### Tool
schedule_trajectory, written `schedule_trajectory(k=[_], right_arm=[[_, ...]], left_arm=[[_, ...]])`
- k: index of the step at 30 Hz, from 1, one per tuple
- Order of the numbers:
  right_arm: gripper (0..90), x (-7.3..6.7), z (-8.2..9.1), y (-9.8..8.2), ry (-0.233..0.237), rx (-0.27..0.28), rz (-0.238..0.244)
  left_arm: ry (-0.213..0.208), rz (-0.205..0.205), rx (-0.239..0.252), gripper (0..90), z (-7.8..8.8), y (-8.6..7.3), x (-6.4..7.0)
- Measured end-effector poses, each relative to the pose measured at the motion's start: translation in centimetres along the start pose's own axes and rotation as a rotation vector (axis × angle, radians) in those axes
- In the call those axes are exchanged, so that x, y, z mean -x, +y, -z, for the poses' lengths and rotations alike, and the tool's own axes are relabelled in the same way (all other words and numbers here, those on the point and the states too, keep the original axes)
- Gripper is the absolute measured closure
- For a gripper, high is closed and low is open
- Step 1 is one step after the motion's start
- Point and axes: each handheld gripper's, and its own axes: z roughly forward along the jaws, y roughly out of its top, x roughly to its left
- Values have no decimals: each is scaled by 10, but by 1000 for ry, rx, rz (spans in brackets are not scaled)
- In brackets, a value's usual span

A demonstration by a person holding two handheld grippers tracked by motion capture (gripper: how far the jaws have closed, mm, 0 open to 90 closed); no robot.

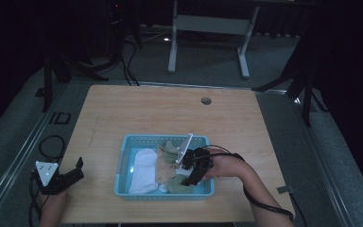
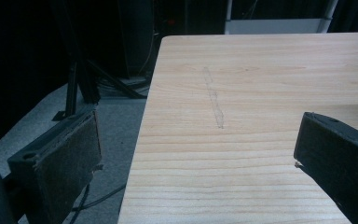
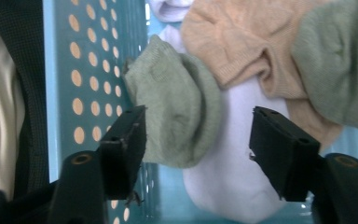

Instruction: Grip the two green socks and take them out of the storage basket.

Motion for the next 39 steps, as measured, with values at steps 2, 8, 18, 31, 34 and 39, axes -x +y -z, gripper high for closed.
schedule_trajectory(k=[2,8,18,31,34,39], right_arm=[[412,-1,-2,1,11,-3,1],[471,0,-10,6,0,-29,5],[567,5,-23,7,12,-59,19],[791,-6,-15,11,-1,-57,109],[792,-6,-11,11,3,-47,104],[792,-8,-2,12,0,-31,102]], left_arm=[[1,0,0,4,0,0,0],[1,-1,0,4,0,0,0],[0,-1,-2,4,0,0,0],[3,-4,-4,4,0,0,0],[4,-2,-3,4,0,0,0],[5,-2,-4,4,0,0,0]])
